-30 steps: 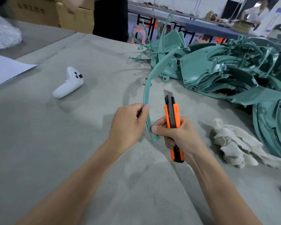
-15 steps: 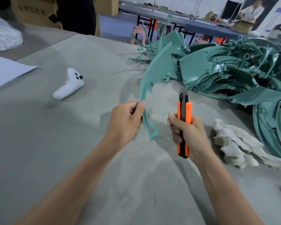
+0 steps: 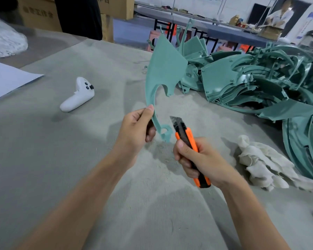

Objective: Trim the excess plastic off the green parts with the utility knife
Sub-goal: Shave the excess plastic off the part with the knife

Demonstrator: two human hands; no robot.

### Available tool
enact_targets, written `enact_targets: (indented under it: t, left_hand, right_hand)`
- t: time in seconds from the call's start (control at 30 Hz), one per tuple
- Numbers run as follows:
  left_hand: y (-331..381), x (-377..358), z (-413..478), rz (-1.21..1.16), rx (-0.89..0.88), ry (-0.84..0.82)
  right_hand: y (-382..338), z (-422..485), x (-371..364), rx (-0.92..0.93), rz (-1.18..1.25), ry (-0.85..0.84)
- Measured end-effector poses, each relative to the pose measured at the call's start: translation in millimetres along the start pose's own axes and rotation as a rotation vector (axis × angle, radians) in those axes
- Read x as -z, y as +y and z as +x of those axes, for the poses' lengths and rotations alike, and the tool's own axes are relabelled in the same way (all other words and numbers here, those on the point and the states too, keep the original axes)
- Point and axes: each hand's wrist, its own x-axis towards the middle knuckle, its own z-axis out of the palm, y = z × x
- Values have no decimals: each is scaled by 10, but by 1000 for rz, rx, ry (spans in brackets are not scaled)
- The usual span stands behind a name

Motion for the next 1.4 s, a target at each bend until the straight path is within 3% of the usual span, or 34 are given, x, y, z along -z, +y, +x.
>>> enact_targets:
  t: [0.23, 0.43, 0.67, 0.8, 0.9, 1.07, 1.17, 1.3, 1.4]
  left_hand:
    - [62, -70, -65, -98, 80, -130]
    - [52, -101, -74, -192, 169, -146]
    - [38, -15, -9, -304, 157, -14]
    - [81, 39, 12, -355, 130, 2]
    - [84, 29, -5, -259, 85, -6]
    - [44, -73, -76, -37, -45, -22]
    - [48, -92, -111, -30, 8, -88]
    - [32, -83, -134, -1, 162, -303]
    - [53, -63, -109, -115, 266, -338]
  right_hand:
    - [-10, 22, -61, -54, 31, -187]
    - [-2, 17, -41, -60, 62, -204]
    - [-28, -16, -33, 29, 73, -186]
    - [-41, 16, -116, 75, 59, 16]
    - [-44, 41, -146, 128, 142, 180]
    - [-38, 51, -184, 189, 162, 240]
    - [-36, 67, -176, 178, 100, 336]
    - [-42, 63, -161, 210, -15, 473]
    - [-53, 56, -200, 254, -28, 477]
